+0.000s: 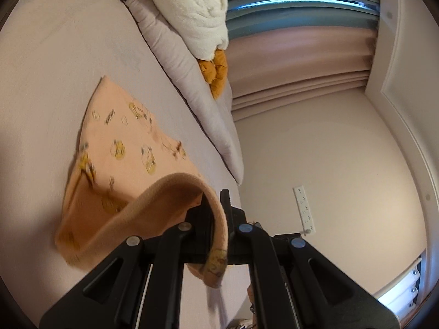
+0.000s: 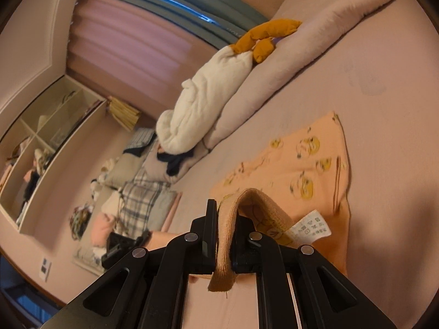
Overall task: Fold small clothes
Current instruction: 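Lift the hem with both tools and fold it toward the collar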
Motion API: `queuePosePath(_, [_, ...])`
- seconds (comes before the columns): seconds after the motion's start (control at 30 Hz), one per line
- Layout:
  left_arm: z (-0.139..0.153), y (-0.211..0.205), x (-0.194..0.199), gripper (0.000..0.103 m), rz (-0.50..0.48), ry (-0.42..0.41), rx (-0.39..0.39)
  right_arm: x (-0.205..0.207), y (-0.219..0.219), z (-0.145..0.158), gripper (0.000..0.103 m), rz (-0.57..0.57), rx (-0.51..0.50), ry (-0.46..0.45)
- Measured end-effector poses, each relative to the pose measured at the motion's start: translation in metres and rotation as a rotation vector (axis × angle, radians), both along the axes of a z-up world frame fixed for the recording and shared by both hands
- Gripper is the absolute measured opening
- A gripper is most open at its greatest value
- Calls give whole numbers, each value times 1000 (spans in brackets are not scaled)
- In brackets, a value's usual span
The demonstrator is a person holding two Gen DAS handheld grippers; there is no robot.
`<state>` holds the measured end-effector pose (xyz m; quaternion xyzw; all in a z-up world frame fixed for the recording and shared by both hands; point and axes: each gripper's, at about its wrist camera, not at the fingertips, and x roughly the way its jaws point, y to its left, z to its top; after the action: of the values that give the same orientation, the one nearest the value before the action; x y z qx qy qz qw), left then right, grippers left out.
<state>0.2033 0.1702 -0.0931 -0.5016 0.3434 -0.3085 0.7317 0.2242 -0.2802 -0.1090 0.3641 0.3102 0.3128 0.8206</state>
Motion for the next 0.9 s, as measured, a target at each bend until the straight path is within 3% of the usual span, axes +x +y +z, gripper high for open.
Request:
queuePosePath(0.43, [-33,6,91,2,69,109,45,94,-3,-28,11,-76,-11,174])
queuePosePath(0.6, [-59,10,112,2,65,237,44,115,0,-48,11,-38,-50,314])
queuePosePath(0.83, [-78,29,133,4,155,345,-99,141,-17,-65,12,-66,156,438])
queuePosePath(0.9, [-80,34,138,25,196,377,-115,147,-25,-72,23,-120,230,459])
